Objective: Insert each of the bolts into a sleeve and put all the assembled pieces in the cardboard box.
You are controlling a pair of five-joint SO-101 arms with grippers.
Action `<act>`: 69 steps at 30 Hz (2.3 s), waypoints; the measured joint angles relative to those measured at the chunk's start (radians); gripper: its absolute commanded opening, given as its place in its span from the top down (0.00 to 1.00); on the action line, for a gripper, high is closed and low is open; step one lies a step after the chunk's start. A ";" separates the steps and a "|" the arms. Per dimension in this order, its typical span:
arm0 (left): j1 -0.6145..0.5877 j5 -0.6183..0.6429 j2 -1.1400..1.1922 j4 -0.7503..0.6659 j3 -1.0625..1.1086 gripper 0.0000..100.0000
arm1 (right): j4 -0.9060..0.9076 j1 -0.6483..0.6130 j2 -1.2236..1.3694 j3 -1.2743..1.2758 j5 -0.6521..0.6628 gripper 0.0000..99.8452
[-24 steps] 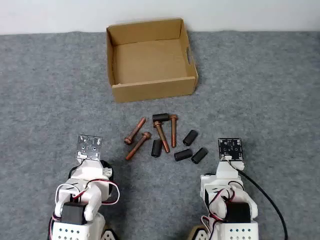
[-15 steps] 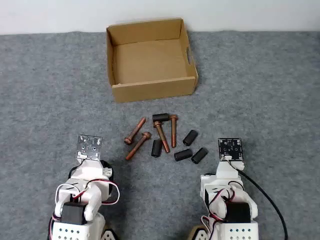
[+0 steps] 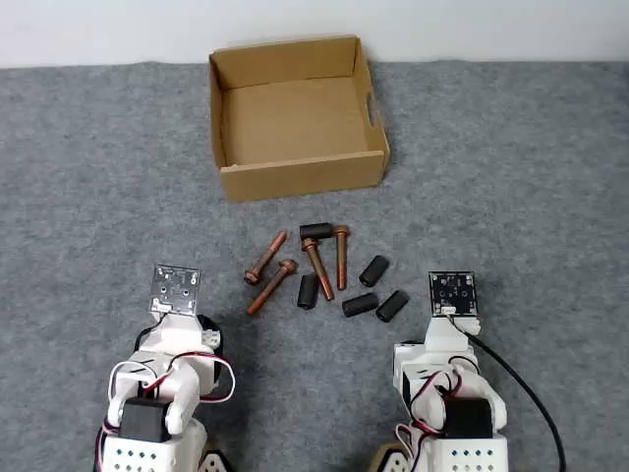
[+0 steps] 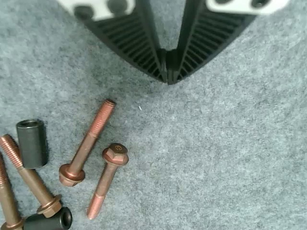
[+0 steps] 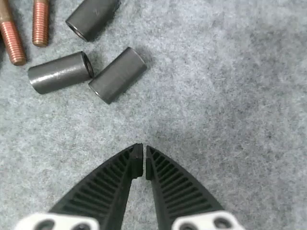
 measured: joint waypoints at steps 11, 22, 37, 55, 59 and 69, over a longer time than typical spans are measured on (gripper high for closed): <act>0.000 0.000 0.000 0.000 0.000 0.99 | 0.000 0.000 0.000 0.000 0.000 0.99; 0.000 0.000 0.000 0.000 0.000 0.99 | 0.000 0.000 0.000 0.000 0.000 0.99; 0.000 0.000 0.000 0.000 0.000 0.99 | 0.000 0.000 0.000 0.000 0.000 0.99; 0.000 0.000 0.000 0.000 0.000 0.99 | -0.100 -0.078 0.000 -0.118 -0.008 0.99; 0.000 0.000 0.000 0.000 0.000 0.99 | -0.028 -0.077 0.011 -0.293 -0.034 0.99; 0.000 0.000 0.000 0.000 0.000 0.99 | 0.038 -0.078 0.566 -0.686 -0.209 0.99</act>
